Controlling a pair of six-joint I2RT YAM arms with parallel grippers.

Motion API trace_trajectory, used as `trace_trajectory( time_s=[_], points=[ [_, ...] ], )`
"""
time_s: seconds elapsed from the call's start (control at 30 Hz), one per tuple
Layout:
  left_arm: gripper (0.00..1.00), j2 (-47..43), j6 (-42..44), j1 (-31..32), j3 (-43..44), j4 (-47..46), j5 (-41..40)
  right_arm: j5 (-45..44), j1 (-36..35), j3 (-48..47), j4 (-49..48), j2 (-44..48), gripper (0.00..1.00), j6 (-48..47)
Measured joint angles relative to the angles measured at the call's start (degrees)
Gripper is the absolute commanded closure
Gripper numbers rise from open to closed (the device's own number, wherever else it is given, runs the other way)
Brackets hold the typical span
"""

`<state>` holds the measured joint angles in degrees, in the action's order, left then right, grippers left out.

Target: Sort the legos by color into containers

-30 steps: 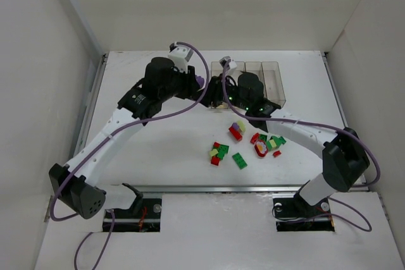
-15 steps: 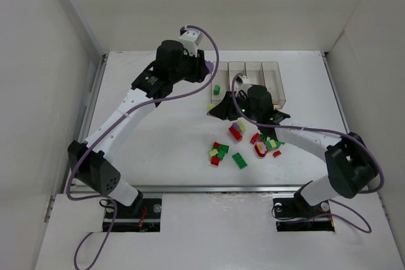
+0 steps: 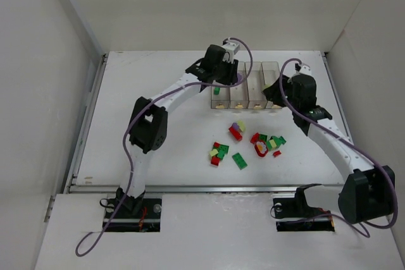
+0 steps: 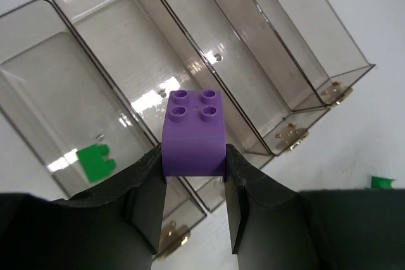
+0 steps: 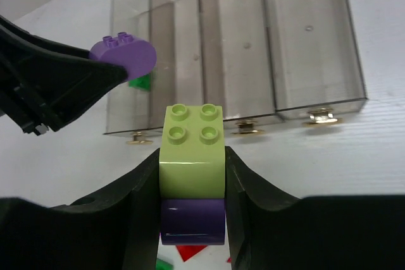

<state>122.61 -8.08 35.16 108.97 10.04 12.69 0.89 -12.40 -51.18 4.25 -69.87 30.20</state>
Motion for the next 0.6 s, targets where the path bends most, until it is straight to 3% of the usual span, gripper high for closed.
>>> trace_trajectory(
  time_s=[0.03, 0.23, 0.33, 0.4, 0.43, 0.47, 0.6],
  points=[
    [0.98, 2.3, -0.2, 0.2, 1.3, -0.7, 0.1, -0.2, 0.5, -0.4, 0.7, -0.6, 1.0, -0.5],
    [0.6, 8.0, -0.4, 0.4, 2.1, -3.3, 2.3, -0.2, 3.0, -1.6, 4.2, -3.3, 1.0, -3.5],
    [0.49, 8.2, -0.3, 0.5, 2.2, -4.5, 3.5, 0.4, 3.3, -2.1, 4.8, -3.4, 1.0, -4.9],
    [0.35, 8.2, -0.2, 0.7, 2.4, -4.9, 3.7, 0.8, 3.3, -2.6, 4.8, -3.4, 1.0, -5.7],
    [0.16, 8.2, -0.1, 0.8, 2.5, -4.9, 3.7, 1.1, 3.3, -3.0, 4.9, -3.4, 1.0, -6.1],
    [0.12, 8.1, 0.3, 0.8, 2.5, -4.9, 3.8, 1.5, 3.3, -3.4, 5.0, -3.4, 1.0, -6.5],
    [0.14, 6.1, 1.6, 1.0, -0.4, -4.8, 3.8, 3.6, 3.3, -5.3, 5.2, -3.3, 1.0, -8.2]
  ],
)
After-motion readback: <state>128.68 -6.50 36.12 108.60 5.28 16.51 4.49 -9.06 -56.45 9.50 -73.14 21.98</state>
